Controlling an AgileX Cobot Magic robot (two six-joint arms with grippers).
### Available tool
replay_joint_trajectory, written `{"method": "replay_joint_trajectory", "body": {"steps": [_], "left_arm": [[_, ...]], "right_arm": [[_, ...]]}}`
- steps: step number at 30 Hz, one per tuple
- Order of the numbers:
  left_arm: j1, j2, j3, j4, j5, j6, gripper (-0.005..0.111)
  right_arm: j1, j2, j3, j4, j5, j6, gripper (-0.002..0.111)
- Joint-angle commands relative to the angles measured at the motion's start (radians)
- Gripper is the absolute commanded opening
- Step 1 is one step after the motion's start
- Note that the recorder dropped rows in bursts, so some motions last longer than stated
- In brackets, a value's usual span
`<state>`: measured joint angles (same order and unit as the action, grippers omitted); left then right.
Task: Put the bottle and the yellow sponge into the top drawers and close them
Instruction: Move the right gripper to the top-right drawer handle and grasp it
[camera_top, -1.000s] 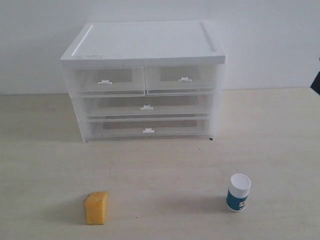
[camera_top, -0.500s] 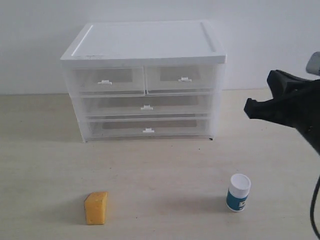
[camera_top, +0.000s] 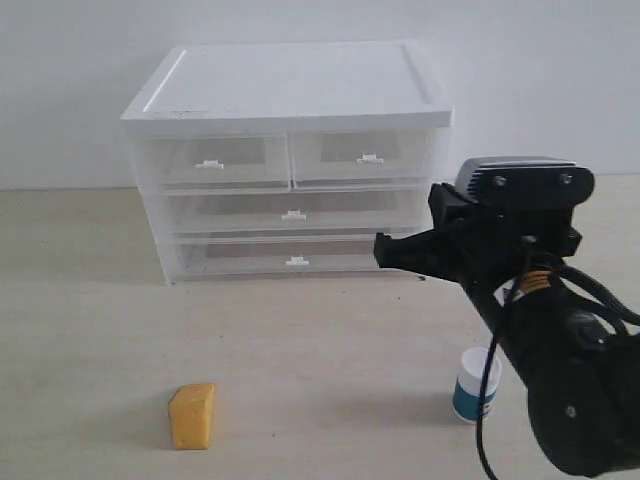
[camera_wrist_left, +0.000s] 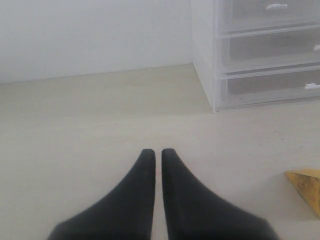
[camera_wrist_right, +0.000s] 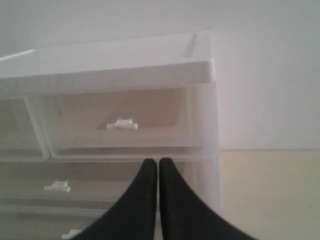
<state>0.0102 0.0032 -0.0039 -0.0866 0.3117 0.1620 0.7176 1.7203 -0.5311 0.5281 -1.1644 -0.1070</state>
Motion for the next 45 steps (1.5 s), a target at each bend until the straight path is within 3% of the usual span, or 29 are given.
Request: {"method": "replay_joint_trajectory", "body": {"steps": [1, 13, 15, 16, 17, 18, 20, 26, 45], "left_arm": [[0.003, -0.003, 0.004, 0.001, -0.005, 0.004, 0.004], [0.003, -0.003, 0.004, 0.001, -0.005, 0.004, 0.004], [0.003, -0.003, 0.004, 0.001, -0.005, 0.004, 0.004], [0.003, -0.003, 0.004, 0.001, -0.005, 0.004, 0.004], [0.003, -0.003, 0.004, 0.001, -0.005, 0.004, 0.004], [0.003, -0.003, 0.004, 0.001, -0.005, 0.004, 0.004], [0.003, -0.003, 0.004, 0.001, -0.005, 0.004, 0.004], [0.003, -0.003, 0.004, 0.001, -0.005, 0.004, 0.004], [0.003, -0.003, 0.004, 0.001, -0.005, 0.004, 0.004]], "right_arm": [[0.002, 0.052, -0.071, -0.002, 0.065, 0.041, 0.000], [0.002, 0.144, -0.207, -0.052, 0.102, -0.005, 0.003], [0.002, 0.161, -0.225, -0.054, 0.102, -0.005, 0.012], [0.002, 0.177, -0.240, -0.055, 0.103, -0.003, 0.027], [0.002, 0.179, -0.246, -0.055, 0.104, -0.003, 0.034], [0.001, 0.187, -0.260, -0.046, 0.105, 0.007, 0.050], [0.001, 0.204, -0.281, -0.034, 0.103, 0.012, 0.063], [0.001, 0.266, -0.345, 0.062, 0.100, -0.043, 0.063], [0.001, 0.386, -0.542, 0.095, 0.057, -0.100, 0.059]]}}
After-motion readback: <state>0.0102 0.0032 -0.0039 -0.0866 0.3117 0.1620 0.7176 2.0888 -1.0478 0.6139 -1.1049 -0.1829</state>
